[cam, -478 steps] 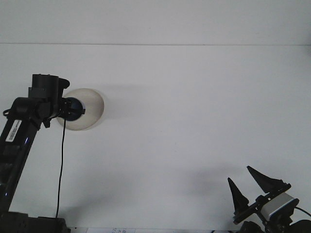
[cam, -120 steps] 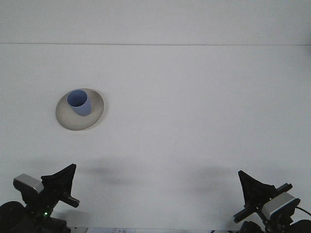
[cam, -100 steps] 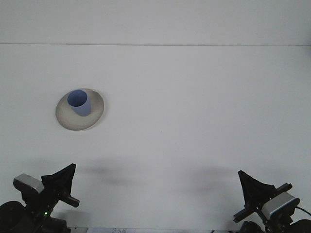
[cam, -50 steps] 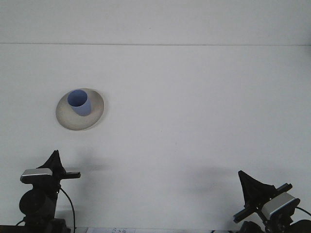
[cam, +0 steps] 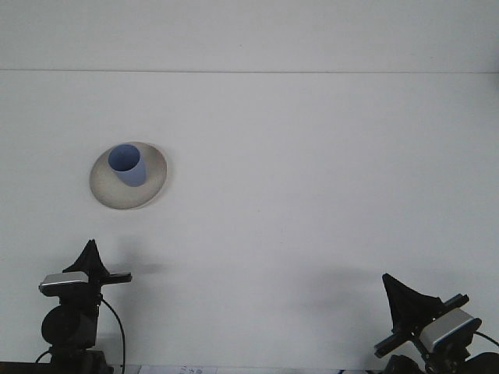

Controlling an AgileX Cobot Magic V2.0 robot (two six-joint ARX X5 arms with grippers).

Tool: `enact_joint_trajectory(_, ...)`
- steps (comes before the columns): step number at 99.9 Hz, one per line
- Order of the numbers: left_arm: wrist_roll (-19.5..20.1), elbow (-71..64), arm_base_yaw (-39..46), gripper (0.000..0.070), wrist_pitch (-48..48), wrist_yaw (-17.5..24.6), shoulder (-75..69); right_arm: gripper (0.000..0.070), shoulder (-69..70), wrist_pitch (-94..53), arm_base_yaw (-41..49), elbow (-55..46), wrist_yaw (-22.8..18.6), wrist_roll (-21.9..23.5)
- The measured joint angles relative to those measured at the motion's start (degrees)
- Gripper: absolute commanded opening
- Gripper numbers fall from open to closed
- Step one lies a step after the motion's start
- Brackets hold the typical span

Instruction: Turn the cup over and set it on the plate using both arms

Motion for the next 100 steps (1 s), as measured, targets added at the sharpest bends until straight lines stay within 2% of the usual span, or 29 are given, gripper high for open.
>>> enact_joint_trajectory(88, 0.00, 0.00, 0.02, 0.0015, 0.24, 0.00, 0.00, 0.0007, 0.00, 0.00, 0.00, 0.00, 0.00, -0.02)
enact_joint_trajectory(100, 0.00, 0.00, 0.02, 0.0015, 0.24, 0.00, 0.00, 0.0007, 0.00, 0.57, -1.68, -0.20, 0.07, -1.40)
